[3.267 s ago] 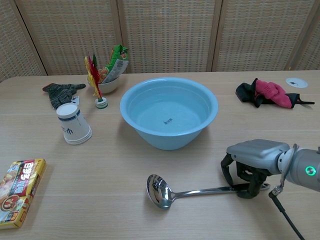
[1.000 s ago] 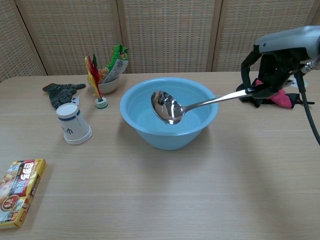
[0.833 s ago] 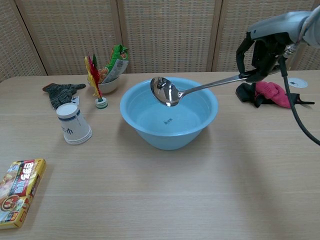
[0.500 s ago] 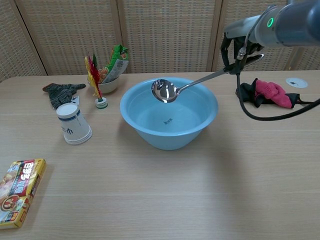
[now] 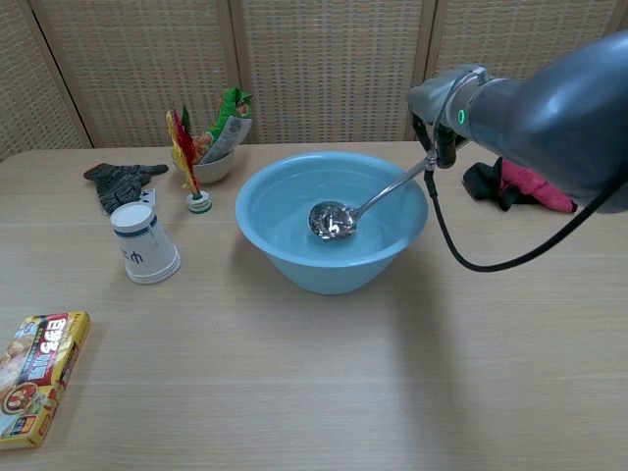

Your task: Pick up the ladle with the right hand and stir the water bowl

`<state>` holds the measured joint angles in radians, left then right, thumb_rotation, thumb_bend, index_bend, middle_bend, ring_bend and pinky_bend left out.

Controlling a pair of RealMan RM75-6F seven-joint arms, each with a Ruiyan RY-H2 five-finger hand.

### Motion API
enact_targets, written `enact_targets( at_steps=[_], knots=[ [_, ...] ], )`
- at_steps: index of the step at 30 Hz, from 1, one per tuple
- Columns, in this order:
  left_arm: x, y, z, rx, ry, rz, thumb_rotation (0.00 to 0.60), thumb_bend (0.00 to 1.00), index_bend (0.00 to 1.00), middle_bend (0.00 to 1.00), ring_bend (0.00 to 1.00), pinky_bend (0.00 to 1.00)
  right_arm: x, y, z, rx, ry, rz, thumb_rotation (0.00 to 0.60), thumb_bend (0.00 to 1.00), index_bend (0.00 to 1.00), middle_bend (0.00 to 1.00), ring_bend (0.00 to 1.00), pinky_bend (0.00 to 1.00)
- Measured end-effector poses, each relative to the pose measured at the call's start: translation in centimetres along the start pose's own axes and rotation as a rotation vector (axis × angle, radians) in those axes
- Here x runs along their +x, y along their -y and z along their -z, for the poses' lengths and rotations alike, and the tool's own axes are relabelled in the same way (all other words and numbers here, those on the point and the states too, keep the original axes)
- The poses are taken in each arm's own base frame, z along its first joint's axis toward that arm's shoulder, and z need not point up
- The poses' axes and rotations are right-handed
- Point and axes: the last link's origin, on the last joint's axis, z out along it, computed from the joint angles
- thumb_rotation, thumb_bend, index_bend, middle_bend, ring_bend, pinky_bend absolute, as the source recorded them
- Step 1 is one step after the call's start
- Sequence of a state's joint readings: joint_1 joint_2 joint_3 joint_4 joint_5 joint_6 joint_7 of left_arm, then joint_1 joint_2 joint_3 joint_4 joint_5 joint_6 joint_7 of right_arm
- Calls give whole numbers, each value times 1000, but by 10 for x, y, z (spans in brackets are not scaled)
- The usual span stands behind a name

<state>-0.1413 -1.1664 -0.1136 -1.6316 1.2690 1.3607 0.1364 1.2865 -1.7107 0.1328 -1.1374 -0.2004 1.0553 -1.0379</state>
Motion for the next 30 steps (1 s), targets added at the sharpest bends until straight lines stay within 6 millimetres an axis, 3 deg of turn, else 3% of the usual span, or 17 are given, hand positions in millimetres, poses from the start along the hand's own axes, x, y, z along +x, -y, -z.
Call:
enact_targets(
  at_steps=[6,16,30],
  knots=[
    [0,1,-1,2,2,7,600,0,0,0,0,0,-11,14,-1,8,-42,138,600,890,763,1000,985,1000],
    [1,1,0,-3,1,7,600,0,0,0,0,0,-23,19,4,16,-37,225,600,897,770,1000,989,1000],
    [1,0,2,-9,4,12,600,0,0,0,0,0,-19,19,17,-8,112,93,600,942,781,1000,994,1000]
  ],
)
